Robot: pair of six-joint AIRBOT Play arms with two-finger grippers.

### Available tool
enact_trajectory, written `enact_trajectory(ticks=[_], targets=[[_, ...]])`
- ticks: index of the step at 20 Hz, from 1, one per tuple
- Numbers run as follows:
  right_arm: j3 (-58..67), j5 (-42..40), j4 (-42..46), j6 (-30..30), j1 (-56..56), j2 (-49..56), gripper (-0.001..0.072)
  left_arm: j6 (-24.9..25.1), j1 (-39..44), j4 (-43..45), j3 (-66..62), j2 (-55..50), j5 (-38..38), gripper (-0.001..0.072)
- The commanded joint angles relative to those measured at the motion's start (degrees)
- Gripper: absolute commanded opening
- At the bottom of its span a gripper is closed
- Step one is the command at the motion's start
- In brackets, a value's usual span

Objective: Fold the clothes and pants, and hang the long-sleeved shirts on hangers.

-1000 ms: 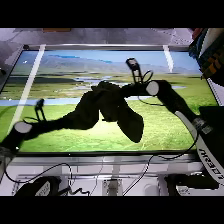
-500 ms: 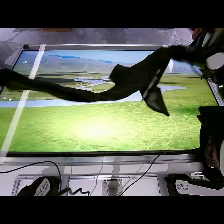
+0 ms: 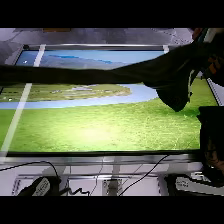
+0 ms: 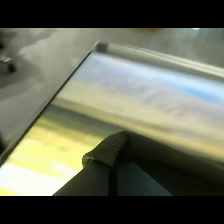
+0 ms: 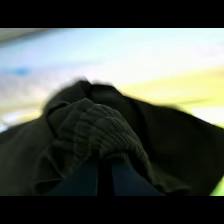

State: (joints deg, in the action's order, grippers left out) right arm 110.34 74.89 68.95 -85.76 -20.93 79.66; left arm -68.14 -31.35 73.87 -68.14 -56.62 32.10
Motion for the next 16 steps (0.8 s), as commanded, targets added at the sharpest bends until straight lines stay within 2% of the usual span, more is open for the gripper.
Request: enact_trajectory(ticks=[1,2,3,6,8,12,16], targets=[[-5.01,14.71,4.83,2.34,-1.57,-0.39,0.0032,0.00,-2.23,13.20,1.73,-2.12,10.78,0.0008],[-8.87,14.84,4.76,2.38,-1.46,-1.38,0.0032,0.22,-2.34,13.16,3.80,-2.47,11.93,0.0008],[-13.07,14.93,4.94,2.95,-1.18,-2.84,0.0032,2.49,-2.34,13.18,6.10,-2.47,12.63,0.0008],[-29.05,16.13,6.19,5.77,-1.22,-10.38,0.0032,12.41,-2.36,16.61,12.79,-2.45,15.89,0.0008],[-40.22,18.08,7.91,7.32,-1.22,-16.98,0.0033,17.05,-2.38,18.14,15.80,-2.45,18.23,0.0008],[-56.08,21.51,9.64,7.39,-1.22,-27.63,0.0033,26.27,-2.43,24.39,17.53,-3.34,18.32,0.0008],[-61.92,21.86,13.40,7.37,-1.22,-30.73,0.0033,27.28,-3.80,30.12,17.53,-4.66,19.32,0.0008]])
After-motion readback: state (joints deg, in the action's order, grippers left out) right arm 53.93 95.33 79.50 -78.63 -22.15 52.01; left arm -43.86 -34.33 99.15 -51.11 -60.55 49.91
